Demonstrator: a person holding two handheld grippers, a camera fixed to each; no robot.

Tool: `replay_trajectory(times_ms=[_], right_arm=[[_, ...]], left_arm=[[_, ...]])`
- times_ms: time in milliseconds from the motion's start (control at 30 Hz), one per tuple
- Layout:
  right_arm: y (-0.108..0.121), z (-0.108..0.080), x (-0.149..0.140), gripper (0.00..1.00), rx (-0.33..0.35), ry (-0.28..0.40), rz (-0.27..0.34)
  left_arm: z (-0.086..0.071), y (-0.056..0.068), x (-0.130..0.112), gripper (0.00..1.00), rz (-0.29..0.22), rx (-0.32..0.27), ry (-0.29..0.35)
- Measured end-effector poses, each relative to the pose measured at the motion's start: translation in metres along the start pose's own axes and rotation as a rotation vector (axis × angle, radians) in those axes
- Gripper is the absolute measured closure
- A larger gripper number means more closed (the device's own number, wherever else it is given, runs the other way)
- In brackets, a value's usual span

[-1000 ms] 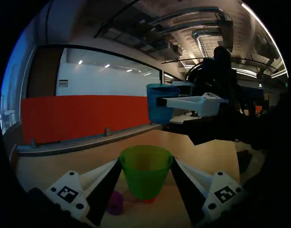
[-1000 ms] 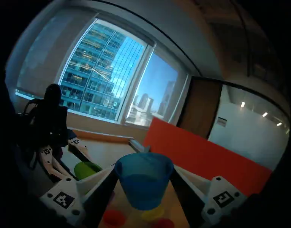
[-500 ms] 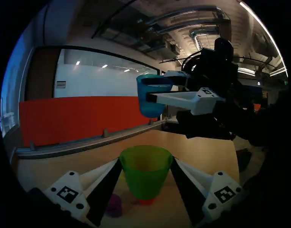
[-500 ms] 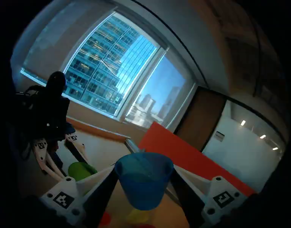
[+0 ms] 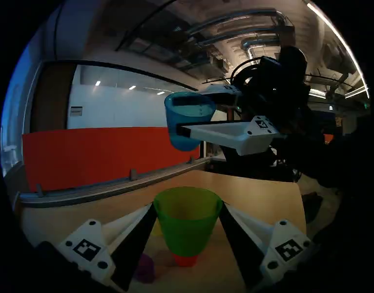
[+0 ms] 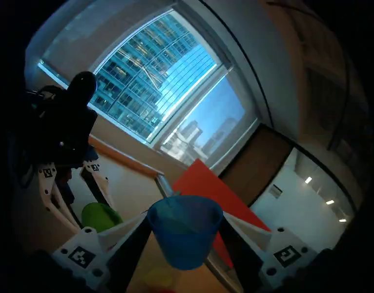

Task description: Pour water

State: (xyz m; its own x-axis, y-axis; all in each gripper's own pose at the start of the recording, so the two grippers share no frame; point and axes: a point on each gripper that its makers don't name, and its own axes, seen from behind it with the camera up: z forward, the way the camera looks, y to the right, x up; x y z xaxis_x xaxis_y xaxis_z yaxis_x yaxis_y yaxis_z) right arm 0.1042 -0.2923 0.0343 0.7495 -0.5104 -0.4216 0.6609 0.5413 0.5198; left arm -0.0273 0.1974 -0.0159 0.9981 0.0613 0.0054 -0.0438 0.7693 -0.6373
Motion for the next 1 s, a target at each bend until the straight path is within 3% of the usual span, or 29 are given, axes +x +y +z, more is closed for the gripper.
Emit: replay_trajectory(times_ms=[1000], right_arm=[[0.01,0.011,0.0,0.09,-0.006,-0.045,-0.286]], left_arm=[[0.008,0.008,0.007,0.12,-0.012,-0.023,0.016]])
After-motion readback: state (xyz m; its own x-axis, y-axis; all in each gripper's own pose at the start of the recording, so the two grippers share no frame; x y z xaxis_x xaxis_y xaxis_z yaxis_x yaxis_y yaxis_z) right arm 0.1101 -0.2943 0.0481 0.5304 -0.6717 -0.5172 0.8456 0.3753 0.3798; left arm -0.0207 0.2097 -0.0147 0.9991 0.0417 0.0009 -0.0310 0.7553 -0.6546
